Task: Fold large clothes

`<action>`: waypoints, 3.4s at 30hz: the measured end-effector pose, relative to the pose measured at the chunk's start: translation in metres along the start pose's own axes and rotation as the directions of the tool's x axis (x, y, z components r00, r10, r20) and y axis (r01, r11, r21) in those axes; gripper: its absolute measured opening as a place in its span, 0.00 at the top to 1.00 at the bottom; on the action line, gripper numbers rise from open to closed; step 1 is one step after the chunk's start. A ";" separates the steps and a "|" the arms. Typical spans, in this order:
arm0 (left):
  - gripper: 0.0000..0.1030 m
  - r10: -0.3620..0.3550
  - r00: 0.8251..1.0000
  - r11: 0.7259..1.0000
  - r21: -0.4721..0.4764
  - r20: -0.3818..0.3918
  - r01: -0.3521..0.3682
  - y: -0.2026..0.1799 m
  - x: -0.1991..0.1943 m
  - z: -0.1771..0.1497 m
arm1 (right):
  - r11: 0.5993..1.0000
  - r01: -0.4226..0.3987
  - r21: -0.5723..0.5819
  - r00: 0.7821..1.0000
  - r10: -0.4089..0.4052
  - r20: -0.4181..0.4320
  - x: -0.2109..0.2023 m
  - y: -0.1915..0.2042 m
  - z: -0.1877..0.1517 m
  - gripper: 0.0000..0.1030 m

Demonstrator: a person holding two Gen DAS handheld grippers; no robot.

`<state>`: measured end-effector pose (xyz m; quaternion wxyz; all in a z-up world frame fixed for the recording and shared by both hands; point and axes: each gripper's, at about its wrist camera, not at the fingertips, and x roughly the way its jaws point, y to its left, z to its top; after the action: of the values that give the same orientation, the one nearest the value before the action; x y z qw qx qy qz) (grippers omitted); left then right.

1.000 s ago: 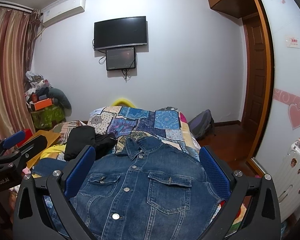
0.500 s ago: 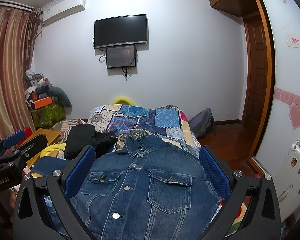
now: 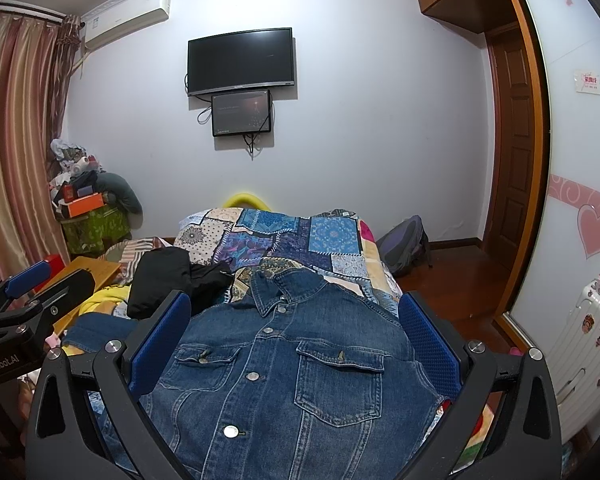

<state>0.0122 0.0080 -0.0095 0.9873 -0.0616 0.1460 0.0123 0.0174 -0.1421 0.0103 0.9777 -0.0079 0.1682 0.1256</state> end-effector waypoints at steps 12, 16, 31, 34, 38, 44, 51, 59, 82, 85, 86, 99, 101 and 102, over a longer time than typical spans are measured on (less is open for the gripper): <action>0.00 -0.001 1.000 1.000 -0.009 -0.021 0.001 0.004 0.009 0.001 | 1.000 0.008 -0.004 1.000 -0.008 -0.026 0.009 -0.001 0.000 0.00; 0.00 0.011 1.000 1.000 -0.016 -0.029 -0.011 0.012 0.017 0.001 | 1.000 0.018 -0.008 0.999 -0.019 -0.044 0.017 0.001 0.000 0.00; 0.00 0.275 0.959 0.954 -0.105 -0.071 -0.282 0.123 0.061 0.005 | 0.997 0.070 -0.036 0.985 -0.075 -0.159 0.061 -0.001 0.000 0.00; 0.00 0.350 0.929 0.912 -0.182 -0.122 -0.367 0.167 0.071 -0.001 | 0.996 0.076 -0.038 0.978 -0.081 -0.190 0.074 -0.003 0.000 0.00; 0.00 0.415 0.885 0.849 -0.259 -0.213 -0.460 0.221 0.083 -0.017 | 0.995 0.086 -0.051 0.970 -0.095 -0.222 0.089 -0.004 0.000 0.00; 0.02 0.392 0.846 0.761 -0.390 -0.361 -0.519 0.296 0.100 -0.057 | 0.992 0.102 -0.075 0.953 -0.119 -0.279 0.112 -0.004 -0.002 0.00; 0.16 0.251 0.832 0.673 -0.529 -0.495 -0.517 0.348 0.122 -0.107 | 0.992 0.092 -0.087 0.931 -0.117 -0.345 0.137 -0.005 -0.008 0.00; 0.31 0.060 0.826 0.558 -0.667 -0.560 -0.493 0.376 0.157 -0.166 | 0.996 0.065 -0.067 0.914 -0.086 -0.397 0.157 -0.007 -0.012 0.00; 0.94 0.268 0.820 0.702 -0.481 -0.505 -0.525 0.346 0.163 -0.118 | 0.999 0.038 -0.002 0.909 -0.036 -0.416 0.155 -0.020 -0.012 0.00; 0.95 0.254 0.872 0.775 -0.452 -0.418 -0.442 0.321 0.162 -0.078 | 0.999 0.034 0.024 0.910 -0.021 -0.413 0.152 -0.026 -0.012 0.00; 0.95 0.243 0.886 0.793 -0.445 -0.394 -0.416 0.311 0.165 -0.066 | 0.999 0.033 0.030 0.911 -0.018 -0.412 0.151 -0.028 -0.012 0.00; 0.95 -0.095 0.921 0.963 -0.269 -0.378 -0.011 0.141 0.233 -0.026 | 0.997 0.061 0.040 0.918 -0.040 -0.395 0.140 -0.042 -0.020 0.00; 0.96 -0.142 0.892 0.967 -0.252 -0.429 0.033 0.116 0.248 -0.042 | 0.997 0.059 0.040 0.918 -0.039 -0.395 0.139 -0.044 -0.021 0.00; 0.95 -0.158 0.875 0.969 -0.243 -0.458 0.048 0.106 0.255 -0.049 | 0.997 0.059 0.042 0.918 -0.038 -0.394 0.138 -0.044 -0.021 0.00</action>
<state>0.2376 0.1086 -0.1427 0.9075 -0.1813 0.3768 -0.0398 0.1468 -0.1528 -0.0567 0.9267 -0.0113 0.3641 0.0928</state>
